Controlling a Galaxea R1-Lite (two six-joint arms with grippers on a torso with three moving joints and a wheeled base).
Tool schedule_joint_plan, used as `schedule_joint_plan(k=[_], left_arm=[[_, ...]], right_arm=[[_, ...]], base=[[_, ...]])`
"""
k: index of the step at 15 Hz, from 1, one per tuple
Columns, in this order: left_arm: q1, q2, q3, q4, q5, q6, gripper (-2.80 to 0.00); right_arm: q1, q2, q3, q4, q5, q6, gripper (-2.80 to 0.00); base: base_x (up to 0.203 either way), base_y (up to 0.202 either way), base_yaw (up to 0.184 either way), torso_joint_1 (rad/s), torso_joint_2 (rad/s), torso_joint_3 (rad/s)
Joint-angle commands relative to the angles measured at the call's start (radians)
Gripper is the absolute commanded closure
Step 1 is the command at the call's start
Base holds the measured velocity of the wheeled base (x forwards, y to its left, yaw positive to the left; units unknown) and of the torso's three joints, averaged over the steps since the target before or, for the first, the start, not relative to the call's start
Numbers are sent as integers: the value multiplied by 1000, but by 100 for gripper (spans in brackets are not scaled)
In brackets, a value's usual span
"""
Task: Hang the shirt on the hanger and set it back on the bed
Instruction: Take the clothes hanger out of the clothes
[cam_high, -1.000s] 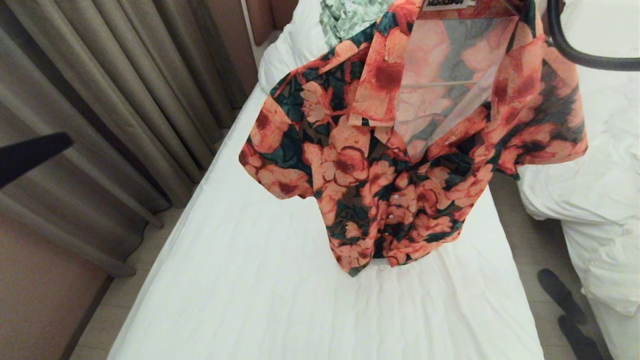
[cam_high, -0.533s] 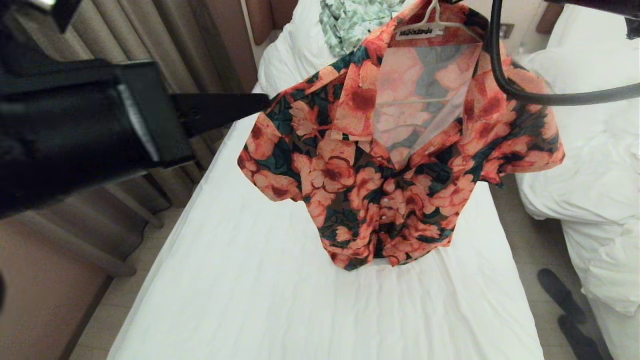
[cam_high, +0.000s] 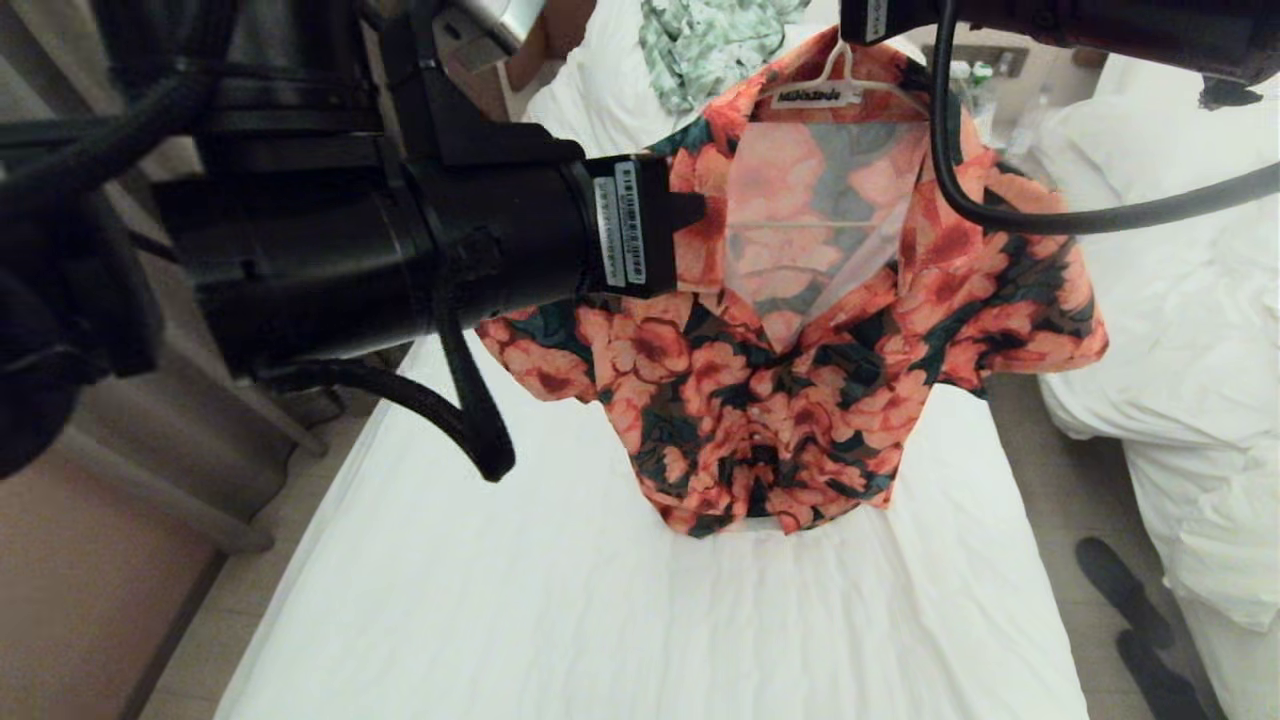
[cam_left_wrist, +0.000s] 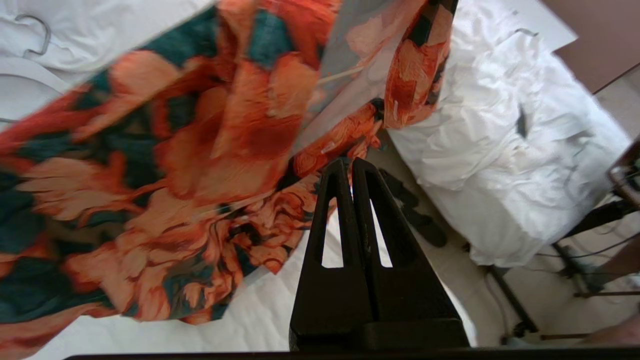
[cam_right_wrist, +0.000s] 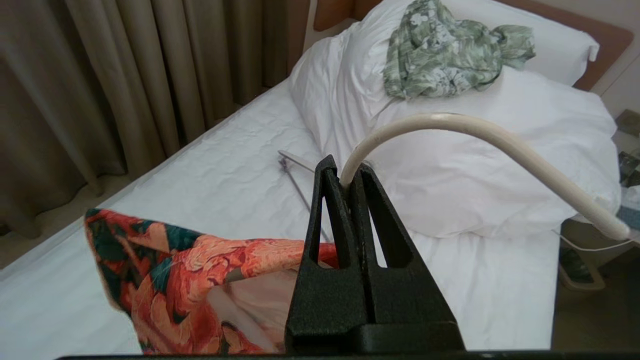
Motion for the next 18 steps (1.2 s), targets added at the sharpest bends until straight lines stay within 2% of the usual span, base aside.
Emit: schedule_joint_plan(k=[1, 8, 14, 18], left_arm=[[0, 33, -14, -3, 28, 17, -280], [12, 34, -55, -5, 47, 41, -280], [27, 126, -74, -106, 46, 125, -280], [29, 160, -114, -113, 46, 138, -280]], right_arm=[[2, 8, 0, -2, -2, -3, 0], [2, 4, 2, 3, -3, 0, 0], [17, 8, 2, 6, -3, 2, 0], [25, 4, 3, 8, -6, 26, 0]], base=[[0, 0, 0, 0, 0, 0], [0, 0, 0, 0, 0, 0], [0, 0, 0, 0, 0, 0], [0, 0, 0, 0, 0, 0]])
